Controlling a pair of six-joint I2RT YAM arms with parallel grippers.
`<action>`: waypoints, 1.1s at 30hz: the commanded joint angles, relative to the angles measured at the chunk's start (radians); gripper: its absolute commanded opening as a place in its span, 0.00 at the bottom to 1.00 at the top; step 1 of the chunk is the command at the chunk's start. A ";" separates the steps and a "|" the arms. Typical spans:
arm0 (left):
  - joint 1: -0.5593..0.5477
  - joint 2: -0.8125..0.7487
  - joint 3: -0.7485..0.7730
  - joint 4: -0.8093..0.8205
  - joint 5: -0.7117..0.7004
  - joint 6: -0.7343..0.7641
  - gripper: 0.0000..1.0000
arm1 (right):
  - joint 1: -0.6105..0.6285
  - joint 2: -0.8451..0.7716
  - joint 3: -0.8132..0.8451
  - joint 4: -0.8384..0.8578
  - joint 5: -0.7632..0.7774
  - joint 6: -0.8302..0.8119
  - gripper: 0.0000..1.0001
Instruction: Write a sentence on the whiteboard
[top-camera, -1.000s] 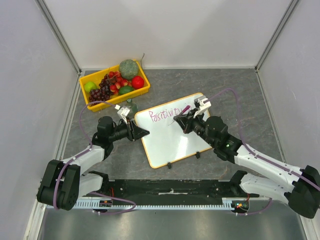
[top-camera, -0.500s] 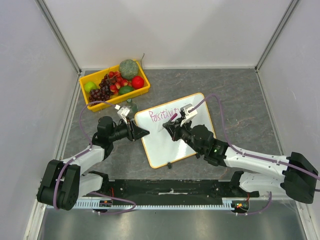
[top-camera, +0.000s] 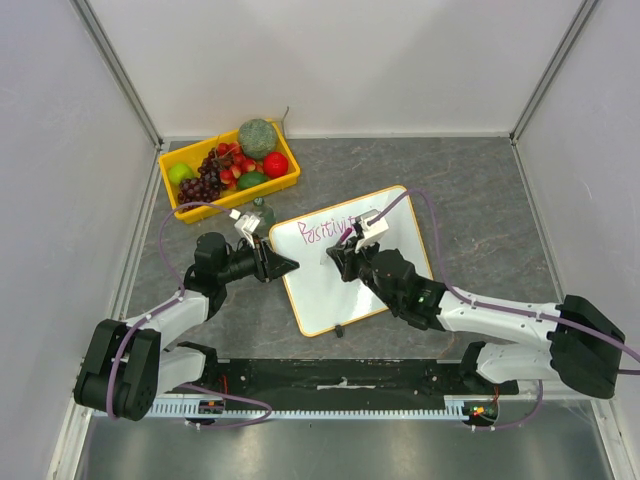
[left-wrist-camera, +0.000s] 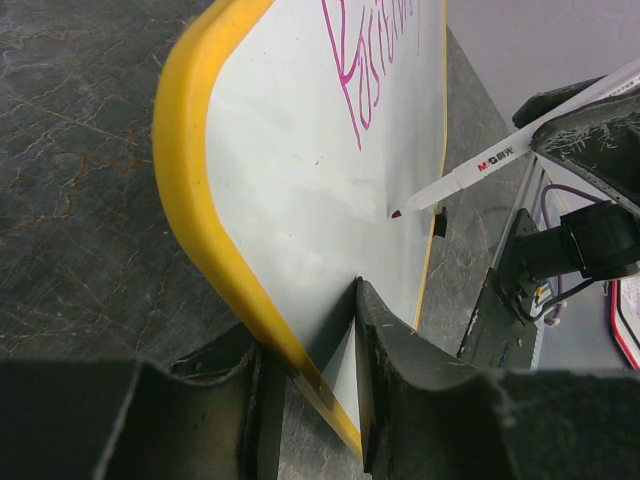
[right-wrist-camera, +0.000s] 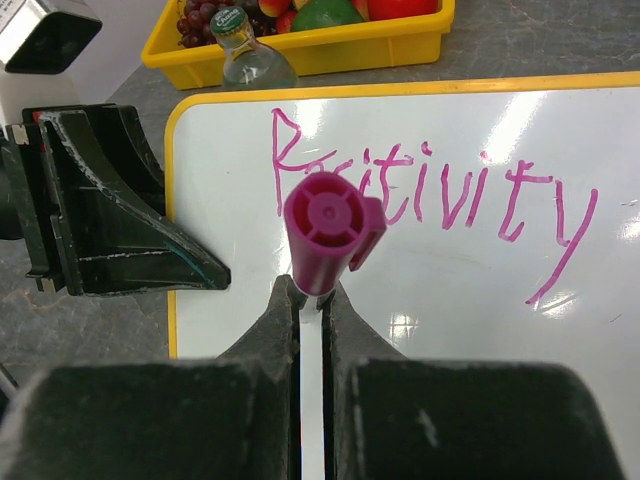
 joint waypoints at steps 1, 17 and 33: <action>-0.013 0.011 0.002 -0.023 -0.017 0.074 0.02 | 0.007 0.015 0.019 0.067 0.041 0.007 0.00; -0.013 0.016 0.005 -0.022 -0.013 0.074 0.02 | 0.007 0.059 0.036 0.056 -0.026 0.017 0.00; -0.013 0.017 0.003 -0.020 -0.011 0.074 0.02 | 0.007 0.019 -0.009 -0.002 -0.031 0.034 0.00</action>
